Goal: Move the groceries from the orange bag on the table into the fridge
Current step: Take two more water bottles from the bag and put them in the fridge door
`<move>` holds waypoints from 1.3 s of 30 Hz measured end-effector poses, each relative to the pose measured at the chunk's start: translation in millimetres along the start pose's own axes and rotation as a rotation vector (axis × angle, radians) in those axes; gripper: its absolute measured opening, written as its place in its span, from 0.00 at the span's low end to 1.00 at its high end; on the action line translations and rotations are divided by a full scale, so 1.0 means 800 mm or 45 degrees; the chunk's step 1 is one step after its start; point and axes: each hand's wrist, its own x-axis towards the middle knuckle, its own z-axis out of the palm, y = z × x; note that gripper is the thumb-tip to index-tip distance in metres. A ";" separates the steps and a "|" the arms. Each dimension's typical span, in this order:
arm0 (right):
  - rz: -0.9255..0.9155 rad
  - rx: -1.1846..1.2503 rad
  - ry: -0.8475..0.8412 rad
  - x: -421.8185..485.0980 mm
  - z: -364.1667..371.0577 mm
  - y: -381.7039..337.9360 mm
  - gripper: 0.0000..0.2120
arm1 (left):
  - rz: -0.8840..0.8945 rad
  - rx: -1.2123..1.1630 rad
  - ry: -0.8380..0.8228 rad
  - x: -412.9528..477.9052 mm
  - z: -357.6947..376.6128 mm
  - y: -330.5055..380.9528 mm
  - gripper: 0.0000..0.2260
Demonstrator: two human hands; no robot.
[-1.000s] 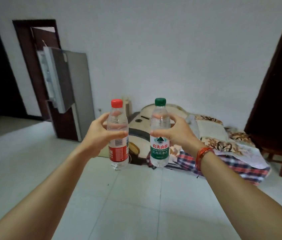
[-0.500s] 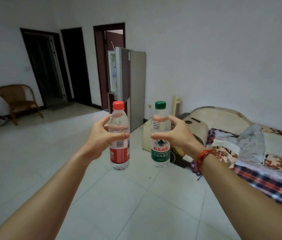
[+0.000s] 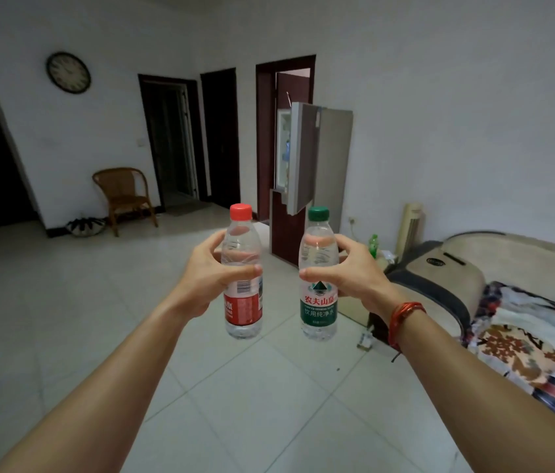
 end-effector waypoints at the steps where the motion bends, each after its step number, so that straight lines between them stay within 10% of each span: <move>1: -0.005 0.000 -0.009 0.004 -0.001 0.002 0.27 | 0.001 0.004 0.008 0.003 0.000 -0.001 0.29; 20: -0.008 0.021 -0.148 0.122 0.019 0.035 0.30 | -0.047 0.072 0.130 0.075 -0.016 -0.051 0.28; 39: 0.044 -0.032 -0.115 0.501 0.150 0.105 0.28 | -0.089 0.083 0.100 0.429 -0.160 -0.214 0.30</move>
